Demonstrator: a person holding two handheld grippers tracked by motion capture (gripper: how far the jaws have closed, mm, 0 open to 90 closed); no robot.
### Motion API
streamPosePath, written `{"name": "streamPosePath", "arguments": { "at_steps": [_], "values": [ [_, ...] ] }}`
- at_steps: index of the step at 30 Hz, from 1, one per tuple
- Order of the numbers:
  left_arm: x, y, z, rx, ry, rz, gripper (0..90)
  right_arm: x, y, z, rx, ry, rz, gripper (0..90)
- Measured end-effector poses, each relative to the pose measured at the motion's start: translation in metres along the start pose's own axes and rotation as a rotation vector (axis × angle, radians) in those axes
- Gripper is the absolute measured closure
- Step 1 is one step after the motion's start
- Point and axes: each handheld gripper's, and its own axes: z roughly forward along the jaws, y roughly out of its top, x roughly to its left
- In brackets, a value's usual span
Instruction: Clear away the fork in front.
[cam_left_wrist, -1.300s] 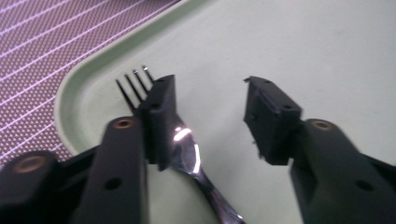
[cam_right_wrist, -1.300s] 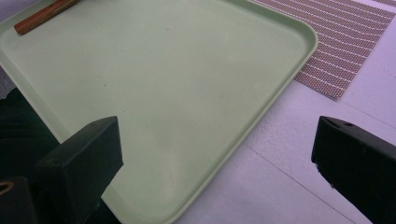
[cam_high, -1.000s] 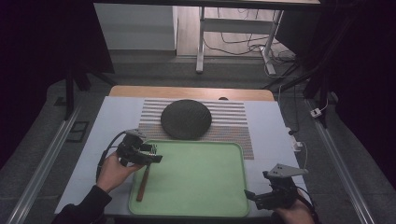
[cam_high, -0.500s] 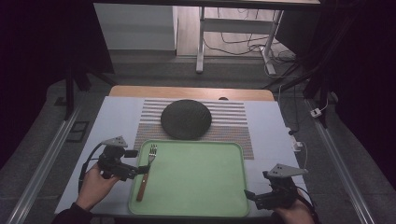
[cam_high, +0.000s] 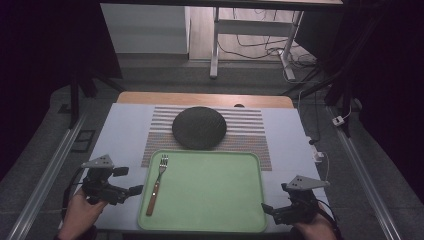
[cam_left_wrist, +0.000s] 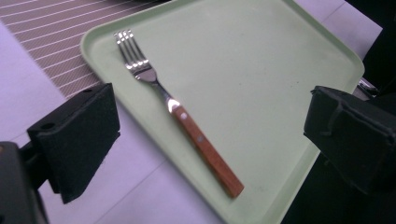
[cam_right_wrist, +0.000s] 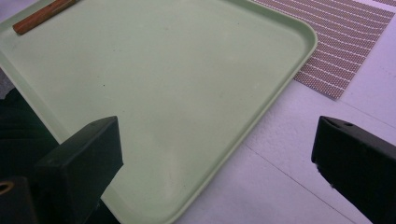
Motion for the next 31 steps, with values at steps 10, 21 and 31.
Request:
{"name": "streamPosePath", "arguments": {
  "at_steps": [10,21,31],
  "values": [
    [0.004,-0.022,-0.024,-0.062,0.019,-0.034,0.1,0.0,0.0,0.0,-0.004,-0.005,0.012,2.2],
    [0.005,-0.043,-0.036,-0.046,0.054,-0.066,0.0,0.0,0.0,0.0,-0.003,-0.011,0.015,2.2],
    [0.003,-0.049,-0.039,0.02,0.106,-0.078,0.0,0.0,0.0,0.0,0.002,-0.014,0.011,2.2]
  ]
}}
